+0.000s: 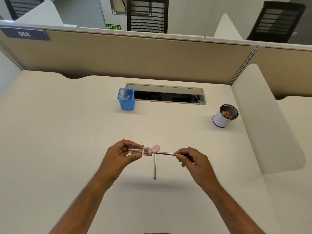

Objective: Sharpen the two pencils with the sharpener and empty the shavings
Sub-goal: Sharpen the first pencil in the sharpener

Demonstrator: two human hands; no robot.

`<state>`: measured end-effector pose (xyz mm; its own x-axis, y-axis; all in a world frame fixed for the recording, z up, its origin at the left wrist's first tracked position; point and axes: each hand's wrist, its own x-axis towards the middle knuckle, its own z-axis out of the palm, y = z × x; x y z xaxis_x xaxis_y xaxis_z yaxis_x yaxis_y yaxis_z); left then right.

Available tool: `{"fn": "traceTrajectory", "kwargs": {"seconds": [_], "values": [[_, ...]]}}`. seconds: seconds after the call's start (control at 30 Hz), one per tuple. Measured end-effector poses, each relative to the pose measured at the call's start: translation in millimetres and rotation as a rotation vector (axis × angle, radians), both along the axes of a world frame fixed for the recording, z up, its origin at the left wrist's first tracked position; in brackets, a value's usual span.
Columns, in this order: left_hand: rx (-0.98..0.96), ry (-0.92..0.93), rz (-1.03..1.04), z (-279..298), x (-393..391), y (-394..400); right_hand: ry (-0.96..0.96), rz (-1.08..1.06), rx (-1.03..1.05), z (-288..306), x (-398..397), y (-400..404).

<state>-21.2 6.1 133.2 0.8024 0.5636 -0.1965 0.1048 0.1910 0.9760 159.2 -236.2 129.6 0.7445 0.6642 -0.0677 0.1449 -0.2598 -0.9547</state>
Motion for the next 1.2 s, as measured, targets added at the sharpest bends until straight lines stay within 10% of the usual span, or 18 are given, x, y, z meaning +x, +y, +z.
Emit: {"fn": "traceTrajectory", "kwargs": {"seconds": [0.43, 1.2], "values": [[-0.046, -0.012, 0.030, 3, 5, 3, 0.341, 0.100, 0.060, 8, 3, 0], [-0.084, 0.032, 0.060, 1, 9, 1, 0.223, 0.100, -0.008, 14, 6, 6]]}}
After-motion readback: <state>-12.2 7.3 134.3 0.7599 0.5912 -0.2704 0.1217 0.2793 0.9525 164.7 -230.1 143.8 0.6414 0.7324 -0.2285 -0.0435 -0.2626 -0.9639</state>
